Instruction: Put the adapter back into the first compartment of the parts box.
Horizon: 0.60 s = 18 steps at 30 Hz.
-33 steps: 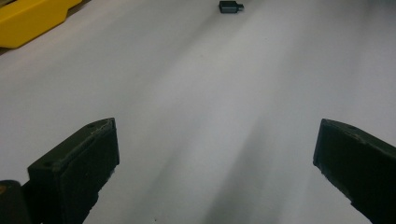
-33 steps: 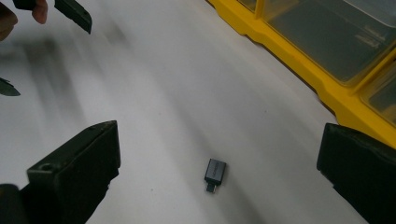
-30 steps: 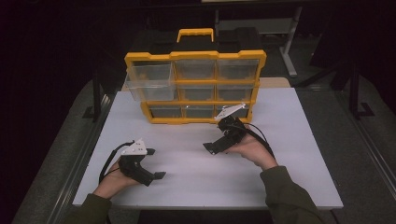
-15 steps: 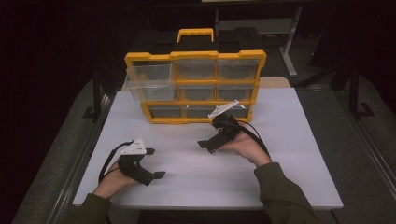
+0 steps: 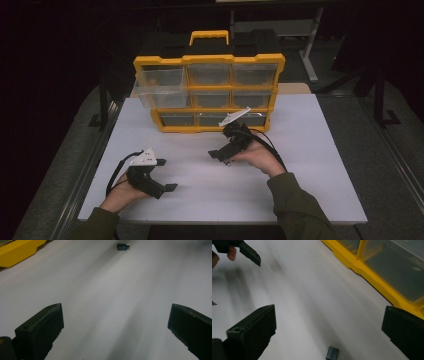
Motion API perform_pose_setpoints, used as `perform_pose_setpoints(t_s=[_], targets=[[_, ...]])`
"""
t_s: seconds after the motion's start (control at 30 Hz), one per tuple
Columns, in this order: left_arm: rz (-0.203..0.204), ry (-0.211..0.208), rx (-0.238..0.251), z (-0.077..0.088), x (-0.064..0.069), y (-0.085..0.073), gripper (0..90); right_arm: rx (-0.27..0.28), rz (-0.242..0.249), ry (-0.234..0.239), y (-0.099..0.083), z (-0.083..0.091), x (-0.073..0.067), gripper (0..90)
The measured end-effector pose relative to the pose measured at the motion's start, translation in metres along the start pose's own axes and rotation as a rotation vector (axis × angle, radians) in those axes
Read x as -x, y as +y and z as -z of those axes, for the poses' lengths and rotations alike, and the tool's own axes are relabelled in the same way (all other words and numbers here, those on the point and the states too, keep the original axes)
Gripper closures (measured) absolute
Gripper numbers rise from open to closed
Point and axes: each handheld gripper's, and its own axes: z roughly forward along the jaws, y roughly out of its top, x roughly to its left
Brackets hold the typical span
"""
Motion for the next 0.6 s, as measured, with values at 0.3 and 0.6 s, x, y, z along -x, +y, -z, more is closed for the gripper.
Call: perform_pose_setpoints(t_s=[0.3,0.6], targets=[[0.0,0.003,0.006,0.0017,-0.0008,-0.0002,0.0,-0.024,0.001,-0.005,-0.0033,-0.0056,0.0004,0.0],[-0.005,0.003,0.005,0.0012,0.0003,0.0,0.0,-0.047,-0.012,-0.011,-0.0088,-0.0094,0.0038,0.0]])
